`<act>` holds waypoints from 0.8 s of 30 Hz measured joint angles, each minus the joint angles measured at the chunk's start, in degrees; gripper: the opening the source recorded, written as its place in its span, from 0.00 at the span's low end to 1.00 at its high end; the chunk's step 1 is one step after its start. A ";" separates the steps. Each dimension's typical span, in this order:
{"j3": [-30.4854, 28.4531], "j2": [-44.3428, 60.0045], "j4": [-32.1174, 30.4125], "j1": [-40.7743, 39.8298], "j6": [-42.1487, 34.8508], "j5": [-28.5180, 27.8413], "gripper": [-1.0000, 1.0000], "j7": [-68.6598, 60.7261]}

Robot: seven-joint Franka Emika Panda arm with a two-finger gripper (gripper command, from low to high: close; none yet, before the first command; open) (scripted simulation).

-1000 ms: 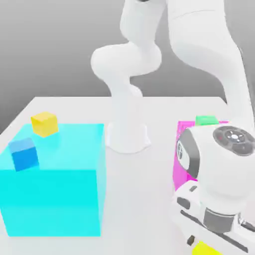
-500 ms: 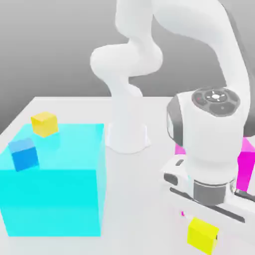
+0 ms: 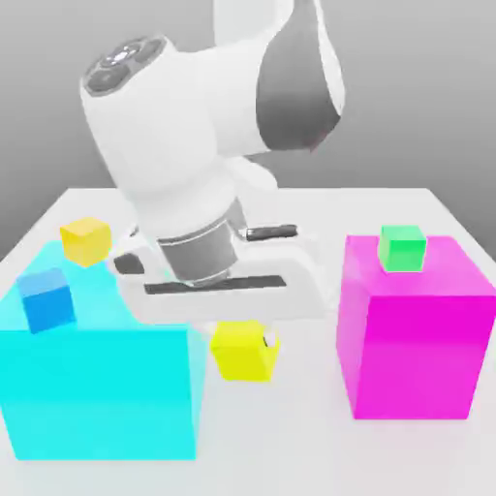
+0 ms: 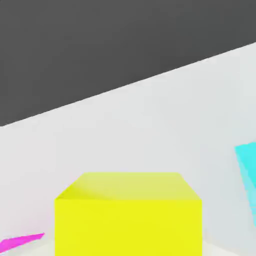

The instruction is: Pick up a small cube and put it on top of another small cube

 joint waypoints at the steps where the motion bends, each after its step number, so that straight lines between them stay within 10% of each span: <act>1: -0.50 -1.63 -0.59 -0.77 -0.86 -0.91 0.00 -2.31; 18: -7.42 -34.01 -12.41 -17.17 -10.11 -29.82 0.00 -30.58; 22: -8.77 -32.01 -18.29 -18.68 -2.51 -32.69 0.00 -31.17; 23: -9.13 -31.29 -19.58 -18.82 -0.50 -32.98 1.00 -31.22; 24: -9.13 -31.29 -19.58 -18.82 -0.52 -32.92 1.00 -31.25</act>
